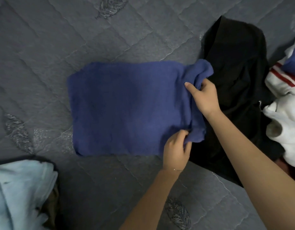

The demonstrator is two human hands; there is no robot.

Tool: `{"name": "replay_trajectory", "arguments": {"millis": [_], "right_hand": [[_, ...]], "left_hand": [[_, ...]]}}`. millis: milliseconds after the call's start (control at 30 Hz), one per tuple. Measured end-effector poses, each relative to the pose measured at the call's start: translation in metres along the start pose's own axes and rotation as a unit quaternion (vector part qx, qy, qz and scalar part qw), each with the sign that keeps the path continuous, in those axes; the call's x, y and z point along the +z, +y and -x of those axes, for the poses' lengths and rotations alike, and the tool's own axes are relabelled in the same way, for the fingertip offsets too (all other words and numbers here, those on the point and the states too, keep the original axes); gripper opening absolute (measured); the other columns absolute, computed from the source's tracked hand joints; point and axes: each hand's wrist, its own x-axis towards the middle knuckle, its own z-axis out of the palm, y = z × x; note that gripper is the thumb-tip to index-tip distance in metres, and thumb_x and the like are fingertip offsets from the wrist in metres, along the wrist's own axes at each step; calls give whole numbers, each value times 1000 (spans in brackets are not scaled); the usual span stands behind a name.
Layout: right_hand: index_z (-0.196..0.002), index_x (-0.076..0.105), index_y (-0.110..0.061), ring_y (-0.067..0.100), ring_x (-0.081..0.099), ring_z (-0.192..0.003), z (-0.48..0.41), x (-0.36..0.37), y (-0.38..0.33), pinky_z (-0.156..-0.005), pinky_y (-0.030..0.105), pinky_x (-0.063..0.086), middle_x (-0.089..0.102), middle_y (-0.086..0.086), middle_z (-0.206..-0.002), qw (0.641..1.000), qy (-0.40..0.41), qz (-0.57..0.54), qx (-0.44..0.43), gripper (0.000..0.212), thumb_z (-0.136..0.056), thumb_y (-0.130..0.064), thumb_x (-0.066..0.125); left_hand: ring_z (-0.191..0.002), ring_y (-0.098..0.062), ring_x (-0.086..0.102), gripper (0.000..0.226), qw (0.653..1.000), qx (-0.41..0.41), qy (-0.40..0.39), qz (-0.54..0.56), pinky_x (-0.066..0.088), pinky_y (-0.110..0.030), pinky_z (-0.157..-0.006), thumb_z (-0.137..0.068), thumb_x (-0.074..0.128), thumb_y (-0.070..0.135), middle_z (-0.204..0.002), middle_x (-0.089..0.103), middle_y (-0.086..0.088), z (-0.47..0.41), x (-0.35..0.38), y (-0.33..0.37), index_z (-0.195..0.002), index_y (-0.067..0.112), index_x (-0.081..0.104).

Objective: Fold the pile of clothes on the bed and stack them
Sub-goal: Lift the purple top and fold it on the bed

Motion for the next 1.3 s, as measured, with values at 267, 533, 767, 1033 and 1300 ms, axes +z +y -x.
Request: {"name": "replay_trajectory", "arguments": {"millis": [267,533,767,1033,1300], "right_hand": [[-68,54,-3,19,45,-81,20,95,-76,-71,30,36,49,7,-79,986,6,100,-133,32,-82,-26,72],[-113,58,-21,17,61,-91,45,206,-127,-79,30,53,59,-6,-93,966,-257,-39,1,24,-95,-36,57],[-140,44,-20,27,31,-135,41,179,-71,-109,39,28,38,5,-145,948,-120,279,-91,59,-86,-28,65],[-117,50,-4,28,58,-109,70,131,-22,-88,34,45,59,9,-113,984,-39,108,139,58,-80,-42,73],[-111,62,-2,28,61,-102,129,128,-7,-74,28,41,66,13,-115,962,-130,105,216,34,-83,-19,72]], "left_hand": [[-100,-20,65,25,892,-255,282,245,55,-30,-85,-94,52,19,-105,70,-3,10,-121,-23,-116,11,62],[-84,-14,66,24,789,-377,395,282,56,-23,-64,-99,48,17,-93,68,-3,32,-177,-68,-112,2,63],[-61,-14,47,33,773,-419,428,210,45,-31,-57,-98,50,16,-66,47,-8,48,-181,-85,-65,12,50],[-101,-10,59,80,724,-431,434,319,55,-24,-82,-76,79,11,-120,49,-1,26,-185,-66,-137,16,28],[-107,-24,60,36,753,-465,348,308,50,-36,-96,-86,70,12,-115,59,-6,25,-203,-72,-118,7,55]]}}
